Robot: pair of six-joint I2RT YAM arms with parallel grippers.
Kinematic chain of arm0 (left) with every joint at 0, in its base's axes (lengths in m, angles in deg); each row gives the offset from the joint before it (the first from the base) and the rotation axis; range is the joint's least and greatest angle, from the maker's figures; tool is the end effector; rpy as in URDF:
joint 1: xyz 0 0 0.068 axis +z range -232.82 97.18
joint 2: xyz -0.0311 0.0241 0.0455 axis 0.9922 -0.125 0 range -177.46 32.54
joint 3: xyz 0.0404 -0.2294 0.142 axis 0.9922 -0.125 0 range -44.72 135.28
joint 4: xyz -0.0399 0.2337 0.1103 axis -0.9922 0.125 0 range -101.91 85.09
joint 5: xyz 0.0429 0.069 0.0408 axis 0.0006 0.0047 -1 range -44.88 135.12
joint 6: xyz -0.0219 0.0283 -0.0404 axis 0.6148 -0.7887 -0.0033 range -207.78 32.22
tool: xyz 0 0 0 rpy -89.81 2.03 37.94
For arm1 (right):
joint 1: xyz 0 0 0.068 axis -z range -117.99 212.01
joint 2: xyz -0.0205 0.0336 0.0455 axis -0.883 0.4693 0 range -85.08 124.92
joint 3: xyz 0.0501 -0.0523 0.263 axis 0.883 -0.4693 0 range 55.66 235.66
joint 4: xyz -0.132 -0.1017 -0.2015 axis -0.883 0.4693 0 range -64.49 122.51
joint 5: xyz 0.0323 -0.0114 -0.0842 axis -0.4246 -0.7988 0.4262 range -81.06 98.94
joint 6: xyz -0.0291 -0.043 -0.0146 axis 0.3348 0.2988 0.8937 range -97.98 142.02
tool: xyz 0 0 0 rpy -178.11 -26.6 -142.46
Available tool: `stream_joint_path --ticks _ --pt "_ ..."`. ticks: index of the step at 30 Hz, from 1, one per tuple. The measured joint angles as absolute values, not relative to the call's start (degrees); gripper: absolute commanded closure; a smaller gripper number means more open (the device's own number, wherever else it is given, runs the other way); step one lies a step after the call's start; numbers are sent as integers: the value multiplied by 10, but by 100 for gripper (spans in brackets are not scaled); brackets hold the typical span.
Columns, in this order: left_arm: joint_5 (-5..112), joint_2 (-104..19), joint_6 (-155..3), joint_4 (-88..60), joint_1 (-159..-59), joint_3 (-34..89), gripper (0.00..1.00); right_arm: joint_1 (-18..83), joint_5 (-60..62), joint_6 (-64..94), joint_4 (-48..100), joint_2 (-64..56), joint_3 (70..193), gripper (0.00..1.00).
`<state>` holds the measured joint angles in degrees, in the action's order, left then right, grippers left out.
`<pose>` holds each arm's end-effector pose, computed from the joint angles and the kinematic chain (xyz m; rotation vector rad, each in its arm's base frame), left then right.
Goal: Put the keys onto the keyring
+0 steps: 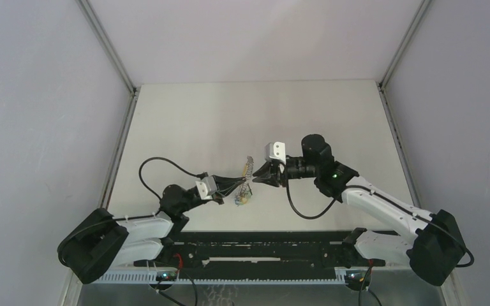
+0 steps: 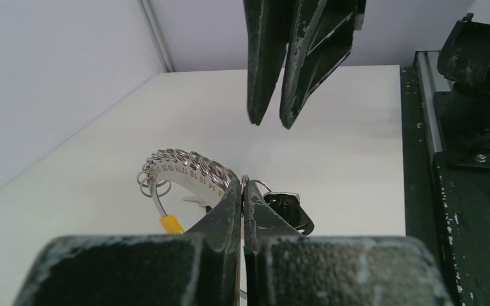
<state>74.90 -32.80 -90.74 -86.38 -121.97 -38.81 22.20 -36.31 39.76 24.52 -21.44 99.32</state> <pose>0.1342 -0.1321 0.2001 0.9015 1.0674 -0.8683 0.1737 0.1778 0.2904 -1.3685 1.3526 1.0063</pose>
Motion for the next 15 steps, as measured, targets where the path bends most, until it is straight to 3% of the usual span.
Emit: stream_joint_path --ticks 15 --pt "769 -328 -894 -864 -1216 -388 100 222 -418 444 190 -151 993 83"
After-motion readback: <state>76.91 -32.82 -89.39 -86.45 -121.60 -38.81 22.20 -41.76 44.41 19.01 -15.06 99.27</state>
